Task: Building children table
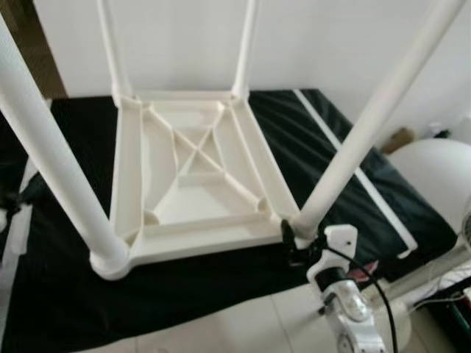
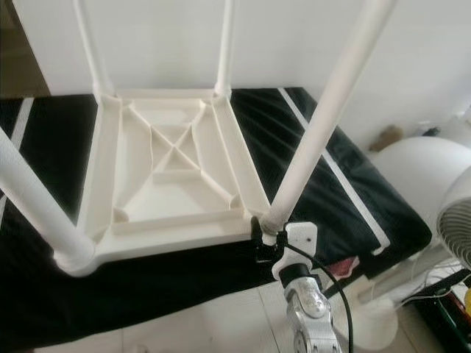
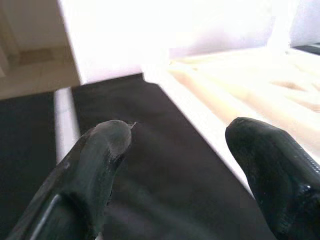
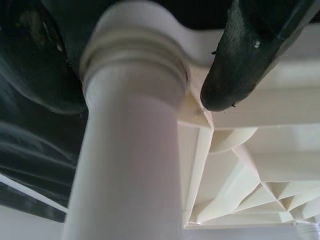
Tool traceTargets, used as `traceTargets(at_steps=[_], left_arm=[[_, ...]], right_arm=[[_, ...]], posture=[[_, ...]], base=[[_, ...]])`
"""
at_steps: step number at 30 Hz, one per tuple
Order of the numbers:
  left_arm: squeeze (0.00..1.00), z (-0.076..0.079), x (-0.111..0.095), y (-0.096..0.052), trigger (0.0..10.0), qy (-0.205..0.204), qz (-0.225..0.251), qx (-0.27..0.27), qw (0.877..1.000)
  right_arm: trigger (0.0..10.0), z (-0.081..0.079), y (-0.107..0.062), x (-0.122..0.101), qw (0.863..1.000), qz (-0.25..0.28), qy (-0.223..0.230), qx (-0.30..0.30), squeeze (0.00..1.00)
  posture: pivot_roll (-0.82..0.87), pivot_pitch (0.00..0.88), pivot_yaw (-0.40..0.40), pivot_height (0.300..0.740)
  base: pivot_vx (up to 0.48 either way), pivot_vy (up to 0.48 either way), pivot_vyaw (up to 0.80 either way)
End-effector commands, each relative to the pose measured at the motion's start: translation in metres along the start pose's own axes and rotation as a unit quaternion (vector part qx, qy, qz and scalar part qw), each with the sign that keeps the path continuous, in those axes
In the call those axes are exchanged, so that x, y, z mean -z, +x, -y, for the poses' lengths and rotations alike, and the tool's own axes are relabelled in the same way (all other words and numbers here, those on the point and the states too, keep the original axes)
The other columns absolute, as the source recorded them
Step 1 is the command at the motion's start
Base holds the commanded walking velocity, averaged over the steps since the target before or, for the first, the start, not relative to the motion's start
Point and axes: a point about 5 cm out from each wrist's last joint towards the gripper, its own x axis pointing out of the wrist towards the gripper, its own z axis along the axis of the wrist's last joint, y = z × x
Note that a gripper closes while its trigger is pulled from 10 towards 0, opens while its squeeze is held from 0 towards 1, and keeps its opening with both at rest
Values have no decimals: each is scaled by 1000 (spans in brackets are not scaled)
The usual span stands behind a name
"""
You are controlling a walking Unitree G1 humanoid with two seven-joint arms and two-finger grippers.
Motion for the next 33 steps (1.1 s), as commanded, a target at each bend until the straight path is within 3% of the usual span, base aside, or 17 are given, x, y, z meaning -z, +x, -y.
traceTargets(at_steps=[1,5,6,9,13,19,24,26,27,29,30,31,33], left_arm=[[0,8,8,6,10000,7,-15,-5,1000],[0,23,7,20,10000,0,-5,25,1000],[0,34,6,29,10000,-10,4,54,998],[0,44,7,34,10000,-20,4,90,996],[0,65,4,44,10000,-26,17,157,987],[0,100,-18,56,10000,-18,63,249,966],[0,106,-23,56,10000,-20,72,268,961],[0,119,-30,49,10000,-11,83,323,943],[0,119,-30,49,10000,-11,83,323,943],[0,130,-36,37,10000,2,88,382,920],[0,130,-36,37,10000,2,88,382,920],[0,133,-39,29,10000,3,87,408,909],[0,134,-39,26,10000,1,86,414,906]], right_arm=[[10000,5,-9,8,1000,-21,-7,10,0],[10000,5,-15,7,1000,-21,-6,6,0],[10000,5,-19,6,1000,-17,-7,-1,0],[10000,5,-23,5,1000,-13,-15,-6,0],[10000,11,-32,8,999,-28,-6,18,0],[10000,21,-48,17,996,-56,-8,72,0],[10000,23,-50,17,995,-57,-8,82,0],[10000,28,-53,16,993,-53,-11,105,0],[10000,28,-53,16,993,-53,-11,105,0],[10000,31,-56,16,990,-51,-16,133,0],[10000,31,-56,16,990,-51,-16,133,0],[10000,34,-58,16,986,-50,-24,155,0],[10000,36,-58,15,985,-49,-24,166,0]], posture=[[31,92,-38,740],[12,93,-33,740],[6,93,-33,740],[-1,92,-30,740],[-1,92,-30,740],[-17,81,-29,740],[-22,79,-26,740],[-25,75,-22,740],[-25,75,-22,740],[-21,71,-23,740],[-21,71,-23,740],[-19,69,-26,740],[-19,69,-26,740]], base=[[0,0,0],[0,0,0],[0,0,0],[0,0,0],[0,0,0],[0,0,0],[0,0,0],[0,0,0],[0,0,0],[0,0,0],[0,0,0],[0,0,0],[0,0,0]])
